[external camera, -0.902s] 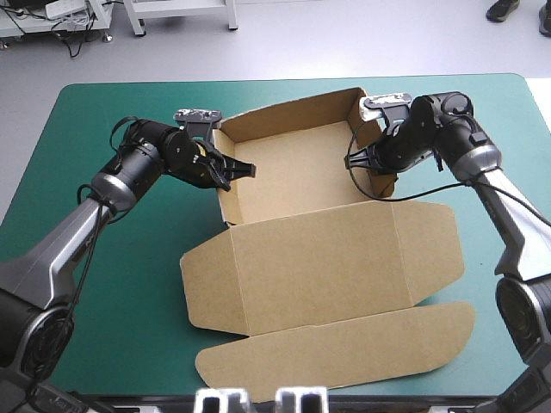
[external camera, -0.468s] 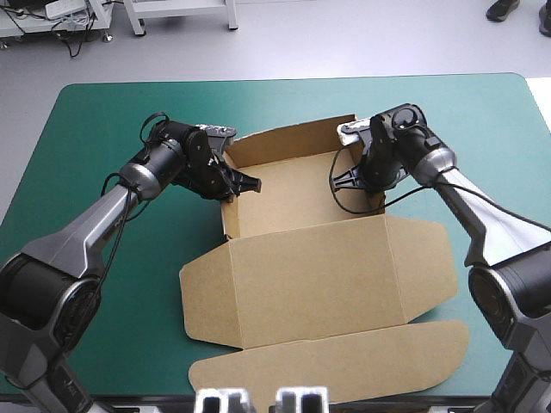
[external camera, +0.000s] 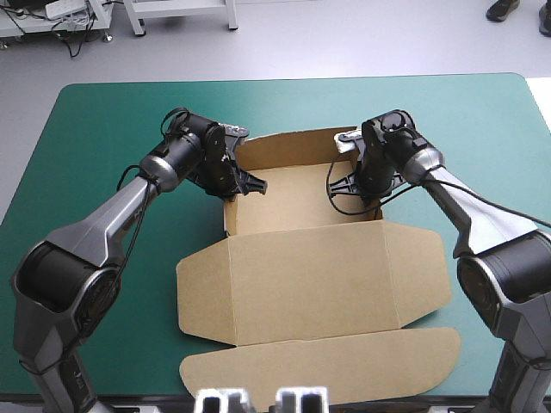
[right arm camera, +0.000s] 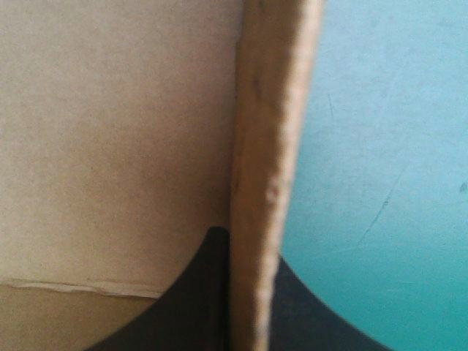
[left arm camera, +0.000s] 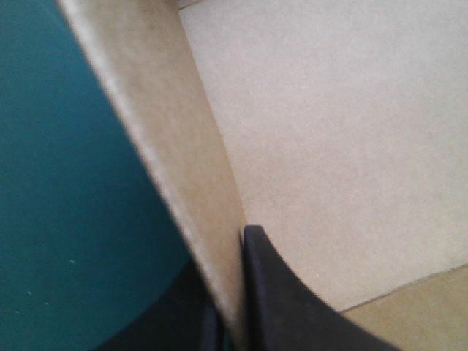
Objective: Fold the box
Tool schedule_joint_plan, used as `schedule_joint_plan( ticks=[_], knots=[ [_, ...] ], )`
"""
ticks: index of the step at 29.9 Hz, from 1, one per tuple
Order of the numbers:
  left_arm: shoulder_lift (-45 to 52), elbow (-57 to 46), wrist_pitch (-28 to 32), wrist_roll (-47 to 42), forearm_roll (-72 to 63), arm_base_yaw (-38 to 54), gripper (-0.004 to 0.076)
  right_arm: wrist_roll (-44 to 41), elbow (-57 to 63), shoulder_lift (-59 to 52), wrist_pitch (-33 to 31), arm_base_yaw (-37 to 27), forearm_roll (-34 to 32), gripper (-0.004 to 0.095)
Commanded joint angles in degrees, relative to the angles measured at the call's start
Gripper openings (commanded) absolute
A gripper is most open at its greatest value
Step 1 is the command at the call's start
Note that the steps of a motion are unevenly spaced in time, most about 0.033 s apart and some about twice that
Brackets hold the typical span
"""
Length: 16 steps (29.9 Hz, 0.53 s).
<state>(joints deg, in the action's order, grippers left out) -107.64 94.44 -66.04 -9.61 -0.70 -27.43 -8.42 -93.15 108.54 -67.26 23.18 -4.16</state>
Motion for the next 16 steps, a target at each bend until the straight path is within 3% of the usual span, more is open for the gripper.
schedule_joint_plan(
  ticks=[1,10,12,14,16],
  knots=[
    [1.5,1.3,1.1,2.4,0.1,-1.3,-0.0005,1.4,-1.8,-2.7,1.9,0.3,0.9,-0.0015],
    [1.5,1.8,2.4,1.5,0.0,-1.3,0.0031,4.9,-1.8,-2.3,-1.1,-3.5,4.2,-0.0002],
    [1.5,1.9,2.1,1.5,0.2,-1.3,0.0099,6.1,-1.8,-2.3,-2.4,-4.7,5.0,0.0077],
    [1.5,2.4,0.6,1.5,0.7,-1.3,0.0200,6.7,-1.8,-2.3,-3.6,-5.6,5.6,0.0221],
    [1.5,2.9,-0.8,1.3,1.9,-1.3,0.0303,7.7,-1.8,-2.3,-4.3,-6.3,5.8,0.0438]
  ],
)
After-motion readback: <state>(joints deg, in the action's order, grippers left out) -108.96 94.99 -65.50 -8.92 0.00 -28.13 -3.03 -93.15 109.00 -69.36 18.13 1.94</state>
